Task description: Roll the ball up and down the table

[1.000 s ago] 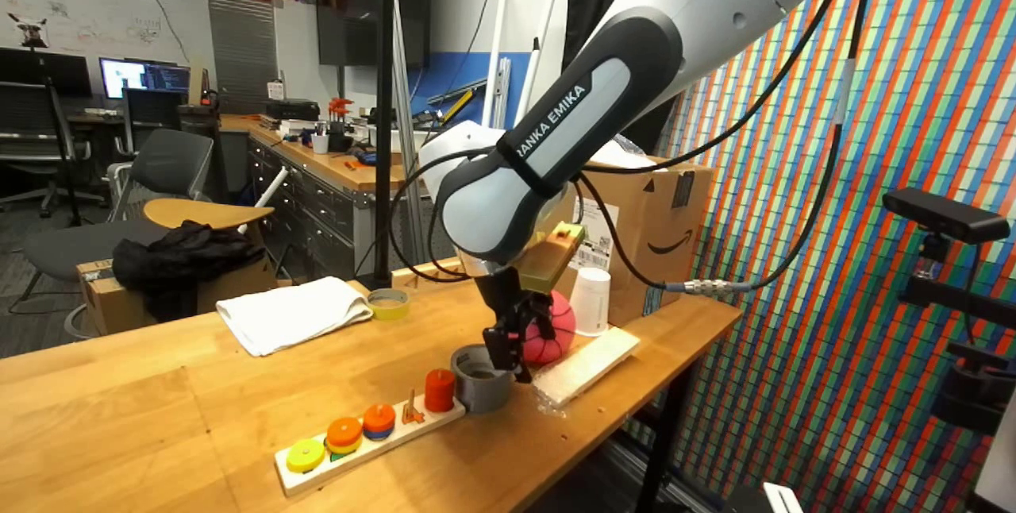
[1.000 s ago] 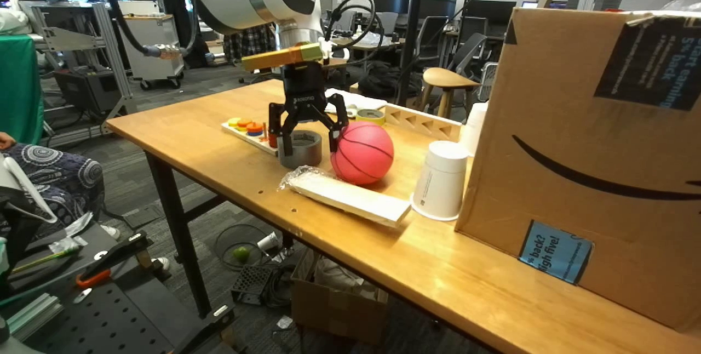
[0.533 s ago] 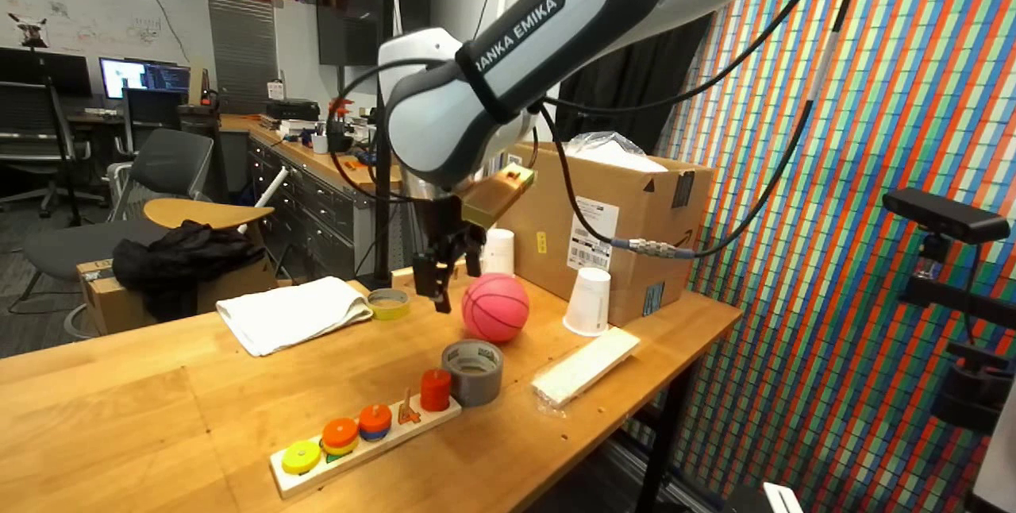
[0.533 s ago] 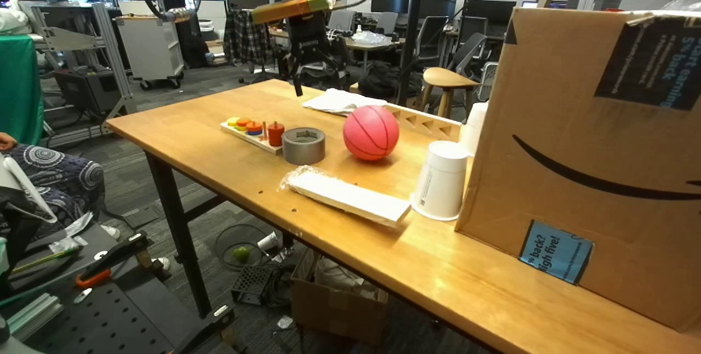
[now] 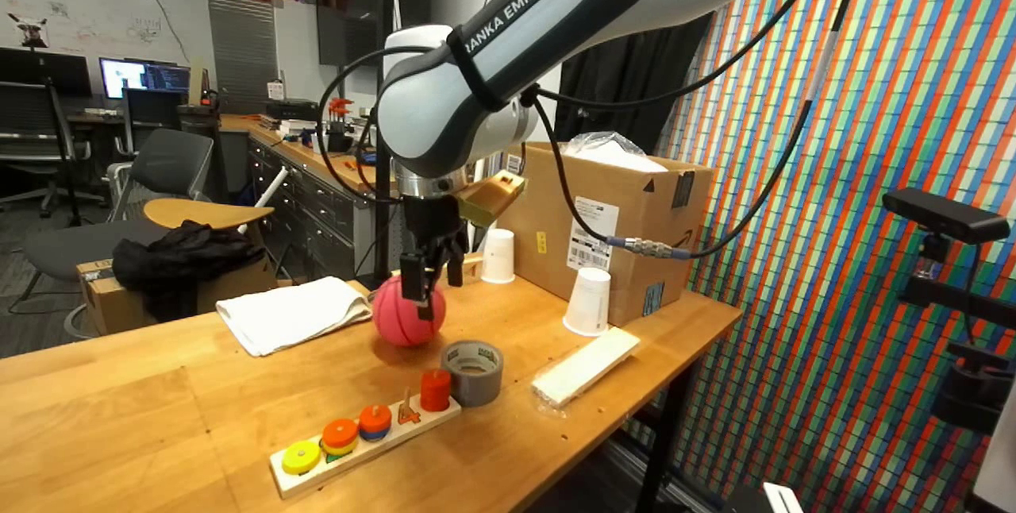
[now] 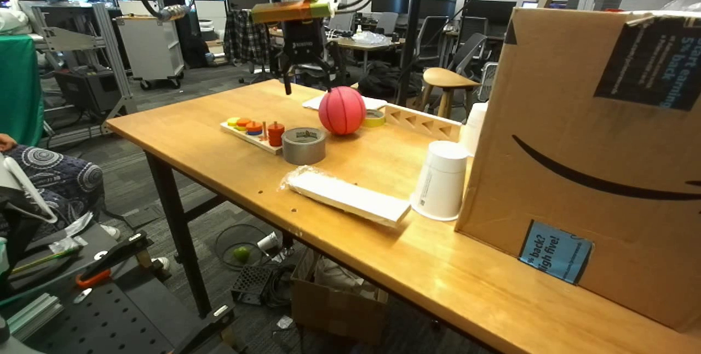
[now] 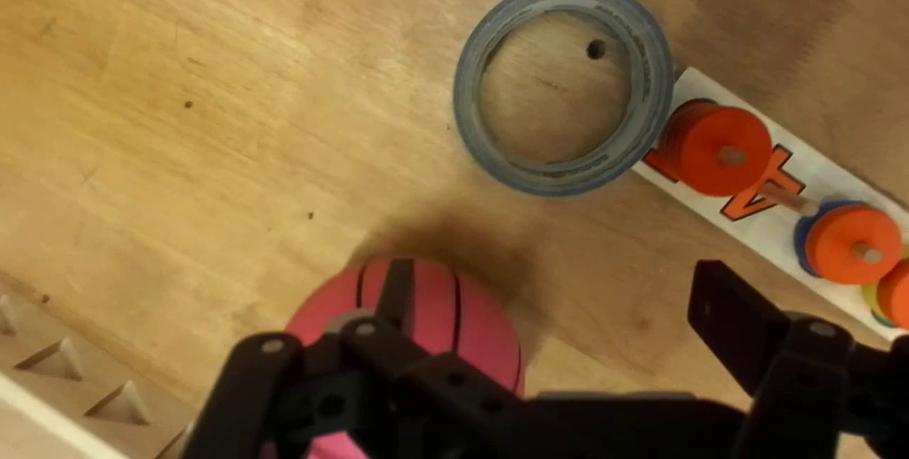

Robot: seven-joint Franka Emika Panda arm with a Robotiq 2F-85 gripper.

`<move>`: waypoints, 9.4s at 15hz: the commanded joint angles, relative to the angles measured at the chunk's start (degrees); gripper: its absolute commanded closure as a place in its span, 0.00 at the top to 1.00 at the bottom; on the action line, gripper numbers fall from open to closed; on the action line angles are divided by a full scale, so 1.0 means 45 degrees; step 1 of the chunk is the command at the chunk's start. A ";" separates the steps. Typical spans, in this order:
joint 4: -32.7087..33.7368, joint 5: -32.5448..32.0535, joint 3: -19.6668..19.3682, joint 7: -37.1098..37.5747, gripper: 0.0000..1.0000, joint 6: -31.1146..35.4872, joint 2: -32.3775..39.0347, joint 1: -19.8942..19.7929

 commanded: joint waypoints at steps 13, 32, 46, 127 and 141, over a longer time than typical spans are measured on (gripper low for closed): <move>-0.1592 0.4818 0.2347 -0.2523 1.00 -0.0542 -0.0966 0.1630; -0.1220 0.4526 0.2519 -0.2207 1.00 -0.0633 -0.0508 0.2204; 0.1169 0.2491 0.1966 -0.2124 1.00 -0.0726 0.1545 0.1910; 0.6716 0.0603 0.1168 0.1076 1.00 -0.3439 0.5082 0.2586; 1.0625 0.1946 0.0411 0.0969 1.00 -0.6407 0.7772 0.0918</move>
